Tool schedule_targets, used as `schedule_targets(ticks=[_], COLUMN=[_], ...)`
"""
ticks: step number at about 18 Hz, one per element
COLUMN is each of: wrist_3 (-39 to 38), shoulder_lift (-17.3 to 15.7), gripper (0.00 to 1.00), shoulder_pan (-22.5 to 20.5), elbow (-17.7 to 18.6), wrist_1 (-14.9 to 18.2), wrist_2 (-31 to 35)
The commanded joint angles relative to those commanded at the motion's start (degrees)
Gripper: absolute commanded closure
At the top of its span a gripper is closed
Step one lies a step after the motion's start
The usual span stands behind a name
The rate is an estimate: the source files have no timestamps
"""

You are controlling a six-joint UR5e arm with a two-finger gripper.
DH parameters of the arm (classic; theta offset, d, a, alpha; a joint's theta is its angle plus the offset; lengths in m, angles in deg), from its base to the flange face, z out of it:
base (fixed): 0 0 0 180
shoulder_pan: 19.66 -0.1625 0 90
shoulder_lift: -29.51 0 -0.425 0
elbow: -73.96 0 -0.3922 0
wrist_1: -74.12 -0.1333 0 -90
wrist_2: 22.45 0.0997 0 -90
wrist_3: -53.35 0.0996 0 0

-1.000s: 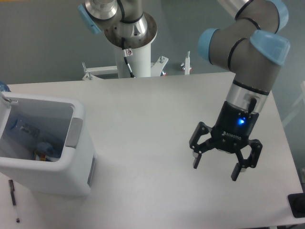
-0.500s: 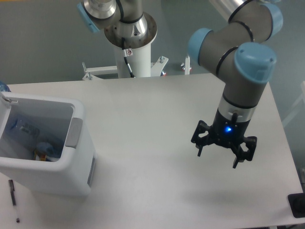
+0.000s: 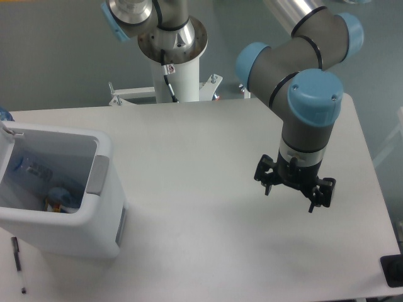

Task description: Place the trash in the trash can

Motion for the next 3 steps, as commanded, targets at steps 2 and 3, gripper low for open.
schedule_targets(ticks=[2, 3], wrist_3=[0.44, 0.53], shoulder_lift=[0.00, 0.00], gripper=[0.00, 0.00], shoulder_pan=[0.09, 0.09], elbow=[0.26, 0.35], wrist_1=[-0.17, -0.18], wrist_2=[0.00, 0.00])
